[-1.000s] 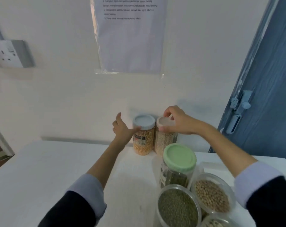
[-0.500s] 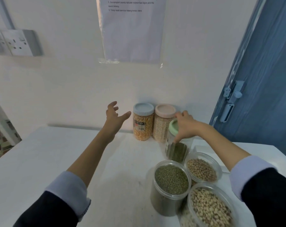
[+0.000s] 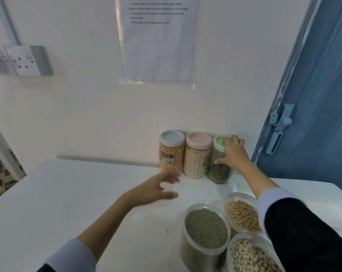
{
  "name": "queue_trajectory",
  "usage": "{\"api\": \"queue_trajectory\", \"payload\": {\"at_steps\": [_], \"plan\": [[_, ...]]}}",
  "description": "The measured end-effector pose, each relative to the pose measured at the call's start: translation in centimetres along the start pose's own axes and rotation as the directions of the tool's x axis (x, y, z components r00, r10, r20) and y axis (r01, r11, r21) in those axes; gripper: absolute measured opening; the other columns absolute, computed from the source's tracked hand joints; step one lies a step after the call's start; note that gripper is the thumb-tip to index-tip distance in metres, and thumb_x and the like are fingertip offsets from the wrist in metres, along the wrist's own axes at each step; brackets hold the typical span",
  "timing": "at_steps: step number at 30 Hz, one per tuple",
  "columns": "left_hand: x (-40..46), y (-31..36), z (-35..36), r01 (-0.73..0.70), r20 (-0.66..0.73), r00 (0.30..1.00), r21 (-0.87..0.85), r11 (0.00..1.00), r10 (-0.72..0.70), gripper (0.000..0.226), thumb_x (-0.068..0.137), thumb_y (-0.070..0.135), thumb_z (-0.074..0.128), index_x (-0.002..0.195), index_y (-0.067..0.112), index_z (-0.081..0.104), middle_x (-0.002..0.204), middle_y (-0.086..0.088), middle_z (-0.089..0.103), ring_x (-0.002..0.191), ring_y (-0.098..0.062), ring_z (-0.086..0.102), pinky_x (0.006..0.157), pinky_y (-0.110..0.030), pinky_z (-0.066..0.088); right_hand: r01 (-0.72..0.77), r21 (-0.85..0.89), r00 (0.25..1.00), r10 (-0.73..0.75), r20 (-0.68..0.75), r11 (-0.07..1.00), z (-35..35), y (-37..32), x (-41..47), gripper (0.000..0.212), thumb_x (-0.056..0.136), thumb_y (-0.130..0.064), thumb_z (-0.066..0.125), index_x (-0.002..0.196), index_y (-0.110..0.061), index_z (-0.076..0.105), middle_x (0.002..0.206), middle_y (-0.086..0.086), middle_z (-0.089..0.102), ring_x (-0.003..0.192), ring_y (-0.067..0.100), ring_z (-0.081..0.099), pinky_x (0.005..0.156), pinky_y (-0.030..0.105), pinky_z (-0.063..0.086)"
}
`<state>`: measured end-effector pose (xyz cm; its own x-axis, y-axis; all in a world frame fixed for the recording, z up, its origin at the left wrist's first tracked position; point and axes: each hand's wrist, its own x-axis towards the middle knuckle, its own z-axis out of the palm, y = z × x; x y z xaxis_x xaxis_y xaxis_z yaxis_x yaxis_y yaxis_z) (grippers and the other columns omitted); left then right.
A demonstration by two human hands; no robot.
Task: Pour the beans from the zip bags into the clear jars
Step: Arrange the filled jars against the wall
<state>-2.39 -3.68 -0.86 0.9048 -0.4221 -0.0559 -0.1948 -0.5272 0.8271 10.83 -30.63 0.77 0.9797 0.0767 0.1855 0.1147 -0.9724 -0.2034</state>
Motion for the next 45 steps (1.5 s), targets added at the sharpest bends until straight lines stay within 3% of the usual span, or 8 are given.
{"api": "queue_trajectory", "payload": {"at_steps": [7, 12, 19, 21, 24, 28, 36, 45], "plan": [[-0.9, 0.0, 5.7, -0.009, 0.375, 0.927, -0.049, 0.999, 0.027, 0.097, 0.070, 0.016, 0.082, 0.143, 0.035, 0.020, 0.147, 0.010, 0.031, 0.137, -0.012, 0.031, 0.115, -0.039, 0.031, -0.029, -0.029, 0.998, 0.027, -0.054, 0.999, 0.5, -0.3, 0.7, 0.094, 0.071, -0.047, 0.079, 0.139, -0.005, 0.030, 0.141, 0.019, 0.026, 0.124, 0.038, 0.030, 0.099, 0.043, 0.039], [-0.4, 0.0, 6.7, -0.091, 0.250, 0.963, -0.046, 0.995, 0.100, 0.098, 0.051, 0.033, 0.086, 0.134, 0.030, 0.034, 0.133, 0.011, 0.046, 0.125, -0.006, 0.045, 0.107, -0.035, 0.040, -0.050, -0.063, 0.999, 0.048, -0.024, 0.997, 0.3, -0.7, 0.2, 0.101, 0.080, -0.052, 0.068, 0.148, -0.009, 0.007, 0.156, 0.016, -0.005, 0.142, 0.040, 0.002, 0.114, 0.054, 0.013], [1.8, -1.4, 5.8, -0.063, 0.098, 0.993, -0.072, 0.995, 0.070, 0.098, 0.050, 0.037, 0.086, 0.133, 0.029, 0.033, 0.129, 0.010, 0.047, 0.121, -0.006, 0.047, 0.106, -0.037, 0.042, 0.092, 0.129, 0.931, -0.039, -0.364, 0.987, -1.8, -0.3, -2.7, 0.071, 0.082, -0.021, 0.070, 0.138, -0.002, 0.030, 0.146, 0.018, 0.022, 0.133, 0.035, 0.024, 0.108, 0.045, 0.027], [3.2, -1.3, 5.9, -0.034, 0.048, 0.998, -0.107, 0.994, 0.039, 0.104, 0.047, 0.039, 0.086, 0.134, 0.027, 0.031, 0.129, 0.009, 0.046, 0.121, -0.007, 0.047, 0.107, -0.036, 0.041, 0.084, 0.236, 0.958, -0.014, -0.286, 0.968, -3.5, 0.3, -3.7, 0.061, 0.082, -0.017, 0.070, 0.132, -0.004, 0.037, 0.136, 0.015, 0.032, 0.124, 0.030, 0.034, 0.101, 0.040, 0.036], [5.5, -0.6, 6.9, -0.012, -0.003, 1.000, -0.157, 0.987, 0.011, 0.112, 0.044, 0.036, 0.087, 0.137, 0.023, 0.026, 0.126, 0.011, 0.044, 0.118, -0.007, 0.046, 0.100, -0.025, 0.040, -0.019, 0.297, 0.996, -0.008, 0.088, 0.955, -5.7, 1.6, -6.0, 0.035, 0.087, -0.022, 0.068, 0.114, -0.009, 0.051, 0.115, 0.011, 0.052, 0.099, 0.024, 0.054, 0.082, 0.034, 0.047], [8.8, 0.0, 8.5, -0.014, -0.053, 0.999, -0.187, 0.982, 0.004, 0.109, 0.055, 0.020, 0.090, 0.140, 0.018, 0.021, 0.130, 0.004, 0.042, 0.122, -0.013, 0.043, 0.098, -0.024, 0.037, -0.102, 0.061, 0.842, 0.053, 0.537, 0.993, -7.0, 2.8, -9.2, 0.021, 0.092, -0.032, 0.061, 0.095, -0.013, 0.055, 0.095, 0.007, 0.065, 0.074, 0.017, 0.064, 0.059, 0.023, 0.051], [13.6, 1.6, 10.0, 0.050, -0.068, 0.996, -0.016, 0.999, -0.051, 0.121, 0.047, 0.045, 0.088, 0.144, 0.027, 0.018, 0.143, -0.006, 0.024, 0.133, -0.025, 0.030, 0.111, -0.048, 0.032, -0.165, 0.096, 0.753, 0.063, 0.655, 0.981, -6.0, 3.8, -10.6, 0.025, 0.089, -0.036, 0.065, 0.098, -0.013, 0.059, 0.097, 0.005, 0.065, 0.071, 0.015, 0.065, 0.062, 0.023, 0.055], [13.7, 2.2, 10.7, 0.059, -0.149, 0.987, -0.005, 0.998, -0.059, 0.131, 0.049, 0.045, 0.089, 0.146, 0.016, 0.006, 0.148, -0.011, 0.021, 0.137, -0.030, 0.026, 0.112, -0.049, 0.030, -0.316, 0.138, 0.656, 0.111, 0.746, 0.939, -5.3, 3.2, -11.6, 0.037, 0.095, -0.040, 0.052, 0.109, -0.006, 0.056, 0.093, 0.008, 0.063, 0.071, 0.032, 0.071, 0.053, 0.025, 0.057]]}}
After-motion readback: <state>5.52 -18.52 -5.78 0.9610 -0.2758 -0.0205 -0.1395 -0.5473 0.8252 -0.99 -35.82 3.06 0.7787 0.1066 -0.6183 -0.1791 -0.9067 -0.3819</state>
